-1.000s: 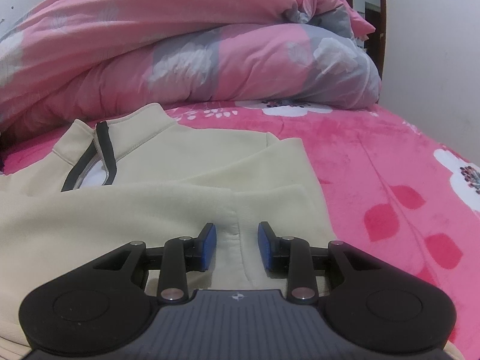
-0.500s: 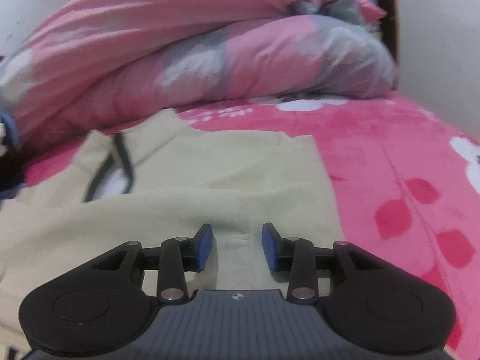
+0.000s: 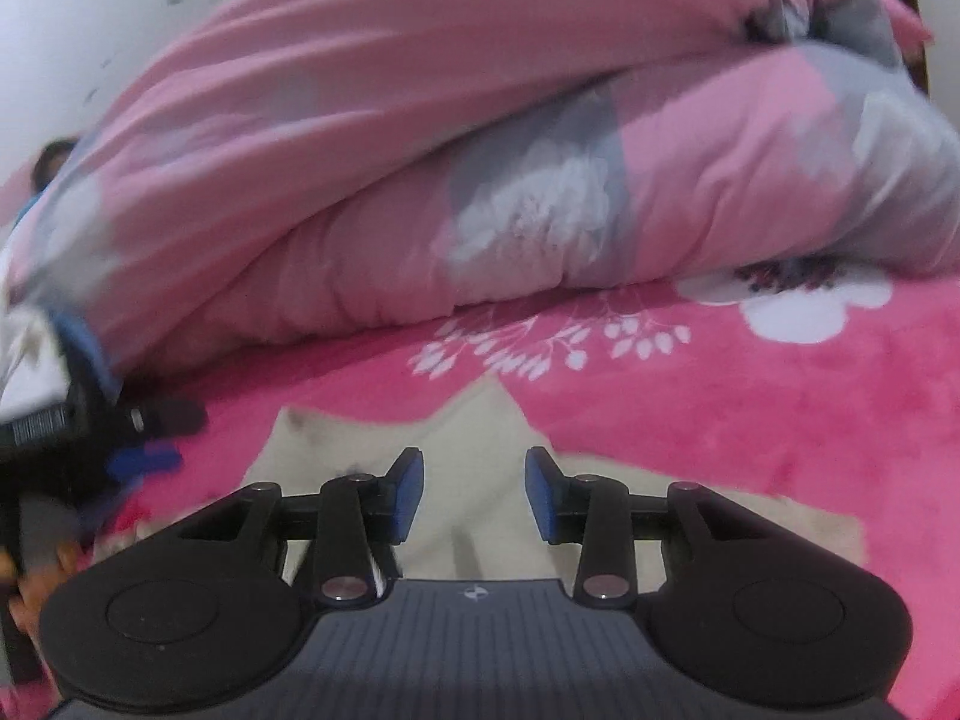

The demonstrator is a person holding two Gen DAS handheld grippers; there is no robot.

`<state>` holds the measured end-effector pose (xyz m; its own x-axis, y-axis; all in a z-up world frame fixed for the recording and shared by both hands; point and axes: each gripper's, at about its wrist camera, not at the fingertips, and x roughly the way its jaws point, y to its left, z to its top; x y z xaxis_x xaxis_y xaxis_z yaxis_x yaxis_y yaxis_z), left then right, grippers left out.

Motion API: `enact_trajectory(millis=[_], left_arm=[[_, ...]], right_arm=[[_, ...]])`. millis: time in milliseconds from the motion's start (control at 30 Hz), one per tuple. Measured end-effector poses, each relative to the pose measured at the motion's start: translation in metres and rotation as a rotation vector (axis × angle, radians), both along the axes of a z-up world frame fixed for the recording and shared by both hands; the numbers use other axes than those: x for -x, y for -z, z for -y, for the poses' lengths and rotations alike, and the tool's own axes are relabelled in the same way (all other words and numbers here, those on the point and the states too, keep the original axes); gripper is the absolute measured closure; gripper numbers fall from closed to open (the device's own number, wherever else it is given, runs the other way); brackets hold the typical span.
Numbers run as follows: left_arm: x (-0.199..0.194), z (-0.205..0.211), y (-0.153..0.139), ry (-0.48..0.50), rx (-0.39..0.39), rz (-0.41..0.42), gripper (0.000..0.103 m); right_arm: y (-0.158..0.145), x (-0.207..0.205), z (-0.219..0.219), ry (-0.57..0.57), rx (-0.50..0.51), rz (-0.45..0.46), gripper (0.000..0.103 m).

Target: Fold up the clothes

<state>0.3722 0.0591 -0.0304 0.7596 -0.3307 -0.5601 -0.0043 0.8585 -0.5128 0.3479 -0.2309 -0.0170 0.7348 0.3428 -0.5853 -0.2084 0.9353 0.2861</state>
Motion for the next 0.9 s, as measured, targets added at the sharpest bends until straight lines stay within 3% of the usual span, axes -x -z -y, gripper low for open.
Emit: enact_trajectory(millis=[100,200,300,433,467,500,533,633,733,900], left_arm=[[-0.020,0.002,0.007,-0.003,0.023,-0.025,0.006],[-0.028,0.005,0.012,0.014,0.016,-0.024,0.021],[-0.034,0.009,0.016,0.032,0.003,-0.022,0.028],[-0.041,0.013,0.023,0.055,-0.012,-0.017,0.055],[-0.041,0.014,0.023,0.059,-0.010,-0.012,0.061],[-0.041,0.015,0.024,0.063,-0.007,-0.006,0.077],[-0.040,0.017,0.024,0.068,-0.012,0.002,0.086],[-0.029,0.025,0.014,0.090,-0.062,0.053,0.092],[-0.007,0.027,-0.006,0.131,-0.059,0.104,0.093],[0.049,0.035,-0.044,0.264,-0.102,0.182,0.093]], right_arm=[[0.007,-0.030,-0.007,0.021,-0.032,-0.033,0.063],[0.015,-0.055,-0.009,0.055,-0.054,-0.067,0.063],[0.022,-0.076,-0.010,0.081,-0.075,-0.098,0.063],[0.030,-0.089,-0.012,0.080,-0.084,-0.134,0.065],[0.033,-0.091,-0.013,0.080,-0.079,-0.144,0.069],[0.034,-0.092,-0.013,0.080,-0.075,-0.149,0.082],[0.035,-0.091,-0.013,0.079,-0.077,-0.149,0.085],[0.032,-0.084,-0.012,0.064,-0.086,-0.136,0.090],[0.018,-0.066,-0.007,0.016,-0.110,-0.109,0.091],[-0.013,-0.015,0.001,-0.080,-0.082,-0.053,0.092]])
